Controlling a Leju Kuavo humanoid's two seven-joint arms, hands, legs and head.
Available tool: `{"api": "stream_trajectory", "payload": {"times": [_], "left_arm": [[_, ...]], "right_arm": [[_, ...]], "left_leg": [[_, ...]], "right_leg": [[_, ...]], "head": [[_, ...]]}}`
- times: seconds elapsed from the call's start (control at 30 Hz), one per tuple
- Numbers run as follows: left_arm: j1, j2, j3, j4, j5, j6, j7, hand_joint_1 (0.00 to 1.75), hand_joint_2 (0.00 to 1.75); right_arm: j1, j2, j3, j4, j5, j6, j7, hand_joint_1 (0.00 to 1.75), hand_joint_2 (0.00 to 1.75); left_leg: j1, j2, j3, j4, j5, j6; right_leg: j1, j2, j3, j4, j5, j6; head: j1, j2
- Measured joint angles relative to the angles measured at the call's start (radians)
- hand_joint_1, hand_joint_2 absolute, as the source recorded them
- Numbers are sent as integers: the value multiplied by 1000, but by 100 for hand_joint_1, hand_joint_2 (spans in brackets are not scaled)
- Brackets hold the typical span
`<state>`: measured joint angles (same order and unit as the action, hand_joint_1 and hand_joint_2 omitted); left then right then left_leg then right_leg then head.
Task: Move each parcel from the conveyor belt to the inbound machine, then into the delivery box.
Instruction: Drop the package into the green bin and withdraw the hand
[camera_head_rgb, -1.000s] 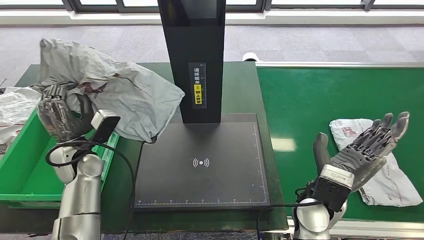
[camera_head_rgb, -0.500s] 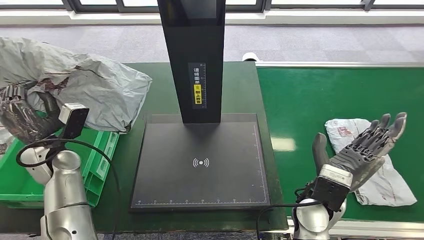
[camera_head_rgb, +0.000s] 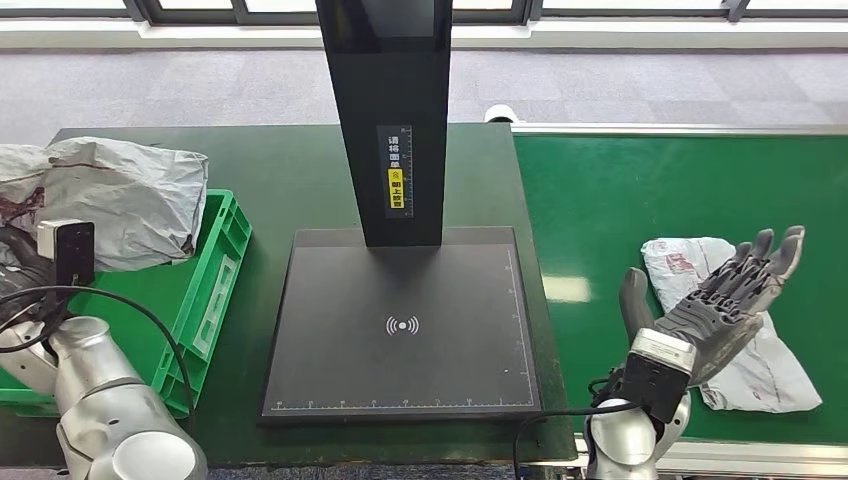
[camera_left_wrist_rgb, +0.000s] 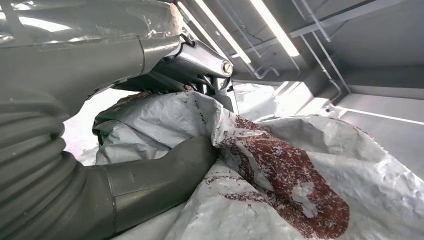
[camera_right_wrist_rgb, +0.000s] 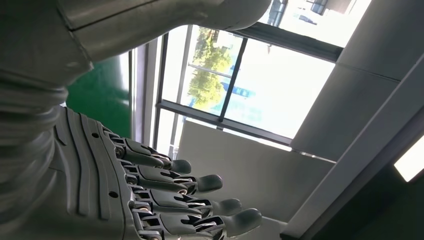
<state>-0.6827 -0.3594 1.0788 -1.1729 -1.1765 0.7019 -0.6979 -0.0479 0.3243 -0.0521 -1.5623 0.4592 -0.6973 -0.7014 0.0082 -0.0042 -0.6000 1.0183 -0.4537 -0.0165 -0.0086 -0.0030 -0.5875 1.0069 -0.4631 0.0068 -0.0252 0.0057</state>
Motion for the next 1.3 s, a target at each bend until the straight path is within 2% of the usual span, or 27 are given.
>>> {"api": "stream_trajectory", "payload": {"times": [0.03,0.07,0.1,0.6,0.73,0.97,1.1,1.2,1.3], "left_arm": [[-4,0,9,3,-2,0,0,42,175],[-8,0,18,6,-3,0,0,7,175],[-12,0,26,8,-3,0,0,0,175],[-17,0,41,-4,29,0,-2,0,175],[-17,0,41,-7,39,0,-2,0,0],[-17,0,41,-9,83,0,-3,0,0],[-7,-2,15,-14,212,0,-3,0,175],[30,-5,-75,-12,393,0,-4,0,175],[103,-10,-263,-7,609,-11,-5,0,175]], "right_arm": [[0,0,0,3,1,0,0,0,175],[0,0,0,6,2,0,0,0,175],[-1,0,0,9,2,0,0,0,175],[-4,0,0,52,22,0,1,0,175],[-5,0,0,60,37,0,1,0,175],[-5,0,-11,70,47,0,1,0,175],[-4,0,-32,78,79,0,1,0,175],[-7,0,-74,104,145,0,5,0,175],[-22,0,-158,149,263,0,35,0,175]], "left_leg": [[0,0,0,0,0,0],[0,0,0,0,0,0],[0,0,0,0,0,0],[0,0,0,0,0,0],[0,0,0,0,0,0],[0,0,0,0,0,0],[0,0,0,0,0,0],[0,0,1,0,0,0],[-1,-3,0,1,0,0]], "right_leg": [[0,0,0,0,0,0],[0,0,0,0,0,0],[0,0,0,0,0,0],[0,0,0,0,0,0],[0,0,0,0,0,0],[0,0,0,0,0,0],[0,0,0,0,0,0],[0,0,0,0,0,0],[-1,-3,1,0,0,0]], "head": [[0,0],[0,0],[0,0],[0,0],[0,0],[0,0],[0,0],[0,0],[0,0]]}}
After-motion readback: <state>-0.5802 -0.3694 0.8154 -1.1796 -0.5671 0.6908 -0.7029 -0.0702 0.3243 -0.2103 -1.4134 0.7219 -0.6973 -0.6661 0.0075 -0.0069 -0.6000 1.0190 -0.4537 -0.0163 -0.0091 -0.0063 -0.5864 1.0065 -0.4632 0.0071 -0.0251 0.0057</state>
